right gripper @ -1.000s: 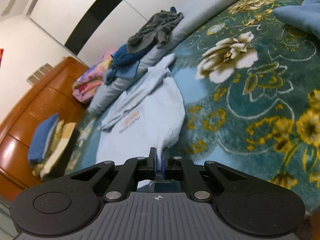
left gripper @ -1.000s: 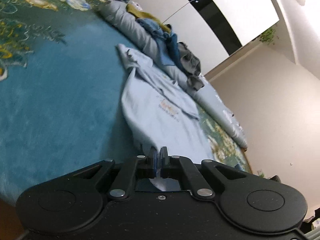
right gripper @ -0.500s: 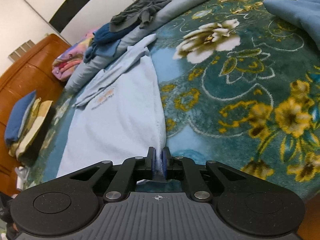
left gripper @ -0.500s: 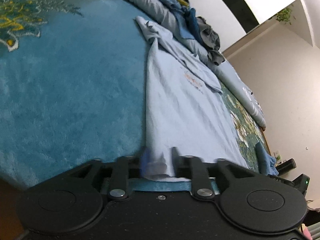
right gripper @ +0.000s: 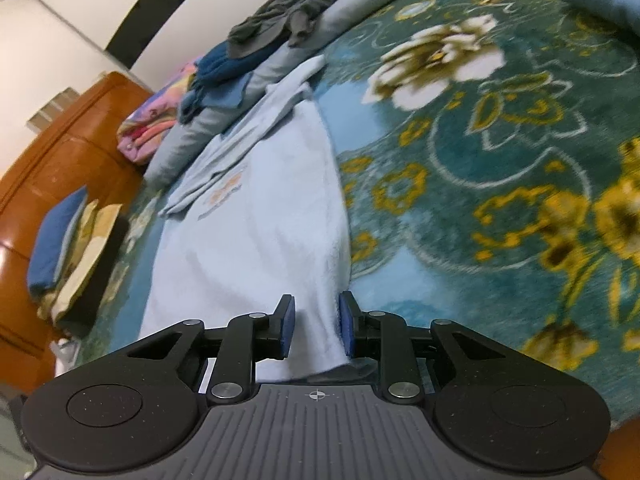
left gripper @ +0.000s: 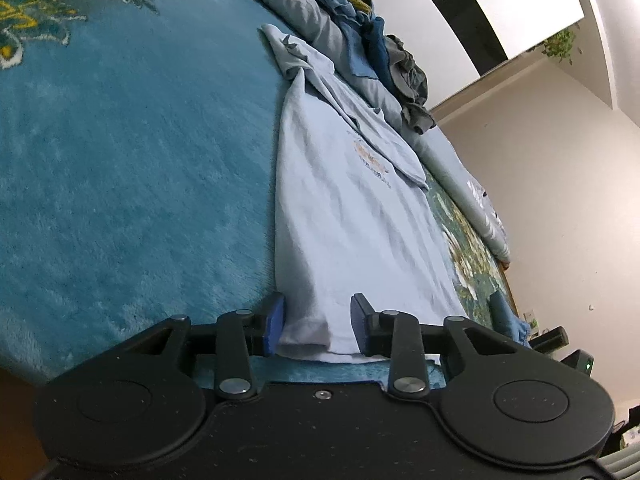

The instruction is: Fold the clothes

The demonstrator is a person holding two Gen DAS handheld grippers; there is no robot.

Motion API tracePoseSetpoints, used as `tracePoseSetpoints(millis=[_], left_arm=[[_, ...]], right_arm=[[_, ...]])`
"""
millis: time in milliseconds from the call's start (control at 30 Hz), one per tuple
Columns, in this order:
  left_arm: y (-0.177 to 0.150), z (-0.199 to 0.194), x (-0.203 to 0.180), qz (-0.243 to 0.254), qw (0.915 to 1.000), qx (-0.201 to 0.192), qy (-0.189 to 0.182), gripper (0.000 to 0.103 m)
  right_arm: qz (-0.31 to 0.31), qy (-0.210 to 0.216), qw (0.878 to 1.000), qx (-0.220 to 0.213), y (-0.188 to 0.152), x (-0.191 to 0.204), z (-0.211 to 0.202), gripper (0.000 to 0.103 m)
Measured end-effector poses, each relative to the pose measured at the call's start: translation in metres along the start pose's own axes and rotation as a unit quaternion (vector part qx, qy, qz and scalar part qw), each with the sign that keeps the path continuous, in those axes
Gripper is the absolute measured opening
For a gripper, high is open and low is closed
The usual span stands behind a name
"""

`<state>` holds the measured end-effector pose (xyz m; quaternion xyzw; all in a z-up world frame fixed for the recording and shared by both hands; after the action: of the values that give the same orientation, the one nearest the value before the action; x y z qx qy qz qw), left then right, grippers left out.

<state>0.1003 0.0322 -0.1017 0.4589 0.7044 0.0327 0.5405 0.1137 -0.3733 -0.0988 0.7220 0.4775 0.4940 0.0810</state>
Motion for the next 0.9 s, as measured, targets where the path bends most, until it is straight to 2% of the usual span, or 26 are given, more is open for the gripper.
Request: tracePoseSetpoints(millis=[67,167,367,467,533,600,633,667,767,900], left_arm=[[-0.001,-0.002,0.002,-0.011,0.9999,0.001,0.000,0.032],[-0.001,-0.006,0.006,-0.019,0.9998,0.000,0.004,0.033],[-0.004,-0.002,-0.003,-0.005,1.0000,0.004,0.007,0.038],[-0.005,-0.002,-0.005,-0.004,1.0000,0.004,0.006,0.036],[-0.005,-0.004,-0.003,-0.009,0.9999,0.002,0.009,0.030],[-0.006,-0.006,-0.001,-0.004,0.9998,0.004,0.018,0.014],[-0.007,-0.006,-0.001,-0.003,0.9998,0.005,0.018,0.011],[-0.007,-0.007,-0.002,-0.005,0.9998,0.005,0.016,0.002],[-0.003,-0.011,-0.010,0.002,0.9999,-0.013,0.000,0.002],[0.023,-0.020,-0.019,-0.016,0.9979,-0.055,-0.031,0.002]], right_arm=[[0.010,0.003,1.000,-0.002,-0.002,-0.002,-0.002,0.020],[0.018,0.004,1.000,0.003,-0.004,-0.005,-0.007,0.012],[0.031,0.008,0.999,0.009,-0.008,-0.008,-0.006,0.012],[0.032,0.010,0.999,0.011,-0.008,-0.005,-0.004,0.012],[0.030,0.009,0.999,0.012,-0.009,-0.004,-0.004,0.012],[0.028,0.008,0.999,0.012,-0.009,-0.004,-0.005,0.012],[0.028,0.008,1.000,0.012,-0.009,-0.004,-0.006,0.012],[0.028,0.008,0.999,0.013,-0.009,-0.005,-0.007,0.012],[0.040,0.024,0.999,0.007,-0.007,-0.004,-0.010,0.006],[0.078,0.052,0.995,-0.025,0.009,-0.003,-0.016,0.005]])
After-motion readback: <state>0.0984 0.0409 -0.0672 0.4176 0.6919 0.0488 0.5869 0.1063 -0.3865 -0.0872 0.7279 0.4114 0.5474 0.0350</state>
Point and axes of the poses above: each gripper's, at about its wrist camera, not at the fingertips, and z roughly the way its jaws point, x to its left, y to its top, the point moved 7 cm from there along z, roughly the way its jaws point, and after that the axes turned 13 degrees about -x, right-handed, at the moved point
